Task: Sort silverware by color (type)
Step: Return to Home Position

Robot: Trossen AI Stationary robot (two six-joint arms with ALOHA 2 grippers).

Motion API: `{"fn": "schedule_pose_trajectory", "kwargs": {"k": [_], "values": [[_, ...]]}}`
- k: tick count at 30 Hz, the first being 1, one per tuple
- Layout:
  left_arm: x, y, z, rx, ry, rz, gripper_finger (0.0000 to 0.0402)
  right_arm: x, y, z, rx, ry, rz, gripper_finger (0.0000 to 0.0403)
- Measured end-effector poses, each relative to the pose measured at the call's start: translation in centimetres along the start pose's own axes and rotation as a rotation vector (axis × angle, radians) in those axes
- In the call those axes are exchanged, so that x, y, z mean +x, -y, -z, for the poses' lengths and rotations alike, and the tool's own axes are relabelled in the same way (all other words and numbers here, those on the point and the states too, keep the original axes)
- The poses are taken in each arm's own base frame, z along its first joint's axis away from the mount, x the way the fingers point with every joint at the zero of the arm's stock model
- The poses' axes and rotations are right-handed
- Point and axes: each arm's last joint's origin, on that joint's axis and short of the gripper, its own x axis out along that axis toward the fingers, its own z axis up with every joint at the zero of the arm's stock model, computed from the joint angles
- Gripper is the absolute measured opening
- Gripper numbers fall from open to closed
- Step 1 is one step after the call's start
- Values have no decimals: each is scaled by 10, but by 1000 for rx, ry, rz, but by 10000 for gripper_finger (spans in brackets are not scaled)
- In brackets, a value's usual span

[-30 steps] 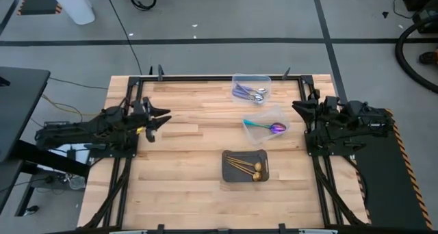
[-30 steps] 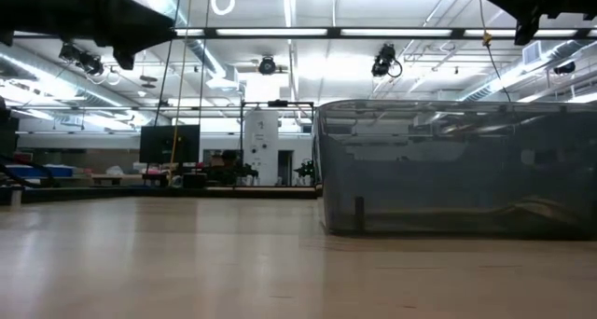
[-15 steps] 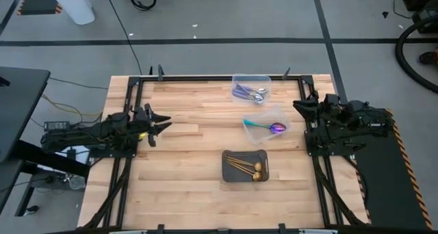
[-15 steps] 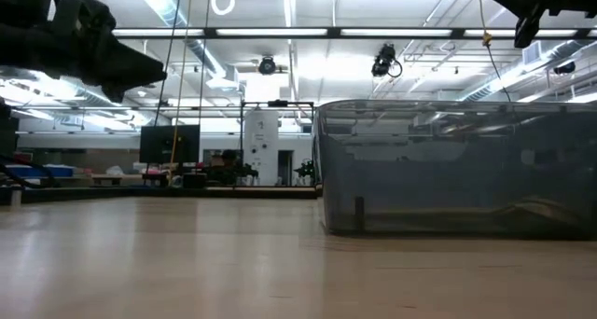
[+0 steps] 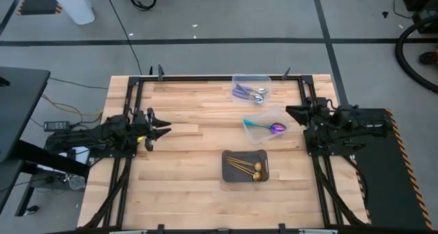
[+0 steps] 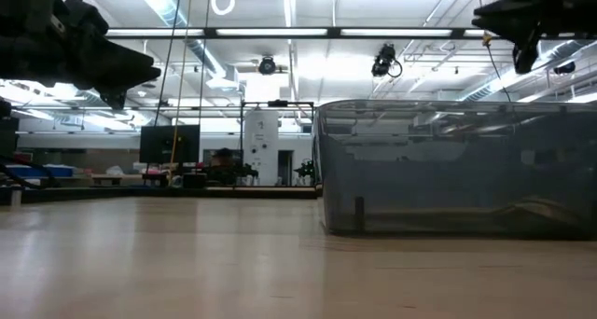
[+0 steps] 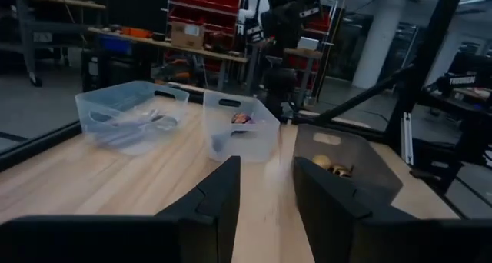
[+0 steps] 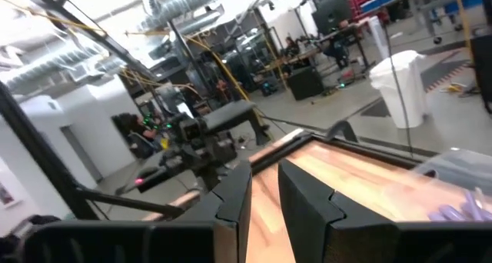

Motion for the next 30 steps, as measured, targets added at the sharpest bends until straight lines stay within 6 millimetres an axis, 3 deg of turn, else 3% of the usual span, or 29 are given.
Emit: {"fn": "schedule_pose_trajectory", "kwargs": {"k": [13,30], "values": [[0,0,-3,-56,40,6,130,8,13,37,-58,-94,53,77],[0,1,-4,-54,49,9,130,8,14,42,-65,-106,58,77]]}}
